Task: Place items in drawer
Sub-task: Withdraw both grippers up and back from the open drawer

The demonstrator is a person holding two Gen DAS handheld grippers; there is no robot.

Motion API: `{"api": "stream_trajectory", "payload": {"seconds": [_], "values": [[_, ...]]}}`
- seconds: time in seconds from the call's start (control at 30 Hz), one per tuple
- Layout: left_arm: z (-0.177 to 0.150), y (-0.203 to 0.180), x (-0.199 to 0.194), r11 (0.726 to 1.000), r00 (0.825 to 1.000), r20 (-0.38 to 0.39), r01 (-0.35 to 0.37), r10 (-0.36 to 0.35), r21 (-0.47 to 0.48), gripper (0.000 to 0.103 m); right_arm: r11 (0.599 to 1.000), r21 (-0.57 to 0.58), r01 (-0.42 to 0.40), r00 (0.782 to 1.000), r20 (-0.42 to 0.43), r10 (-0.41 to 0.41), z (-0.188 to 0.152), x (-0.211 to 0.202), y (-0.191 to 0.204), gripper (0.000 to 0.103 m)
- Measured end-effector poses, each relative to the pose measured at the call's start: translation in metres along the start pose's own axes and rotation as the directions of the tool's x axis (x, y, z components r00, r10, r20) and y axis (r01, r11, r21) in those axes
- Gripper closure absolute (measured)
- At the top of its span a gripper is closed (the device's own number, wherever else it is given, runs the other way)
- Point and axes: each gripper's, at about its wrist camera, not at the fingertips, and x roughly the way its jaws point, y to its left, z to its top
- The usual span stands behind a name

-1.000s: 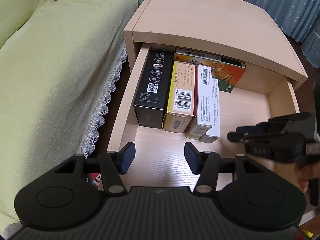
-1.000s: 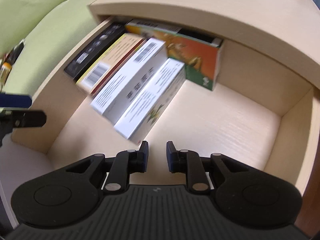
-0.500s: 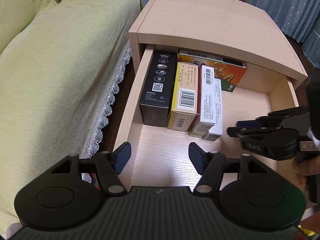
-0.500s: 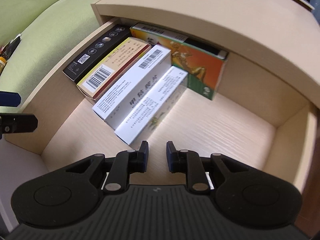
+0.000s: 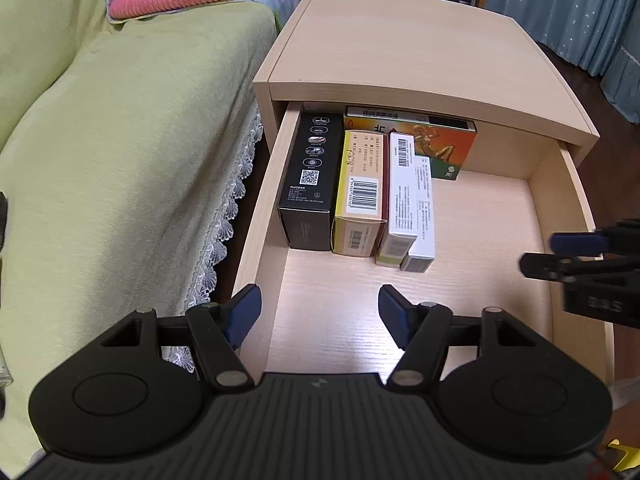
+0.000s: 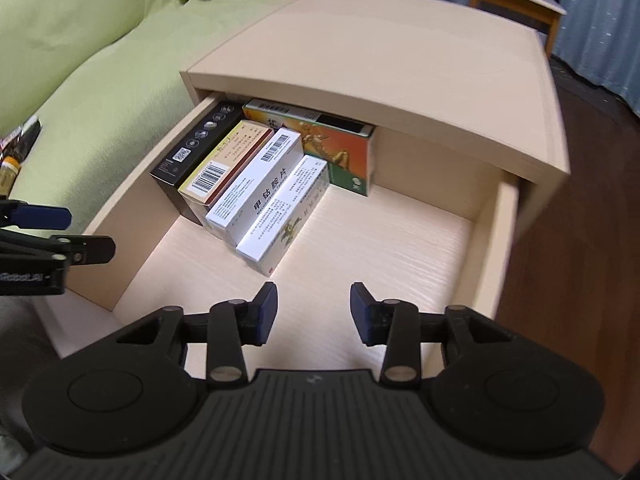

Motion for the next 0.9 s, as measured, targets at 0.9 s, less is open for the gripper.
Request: {"api": "stream_trajectory", "payload": {"seconds": [0.9], "values": [[-0.038, 0.001, -0.068, 0.998, 0.991, 0.132, -0.042, 0.035, 0.046, 0.021, 0.998, -0.056, 0.027, 0.99, 0.137, -0.019, -0.069, -0.104, 0.011, 0.042]]}}
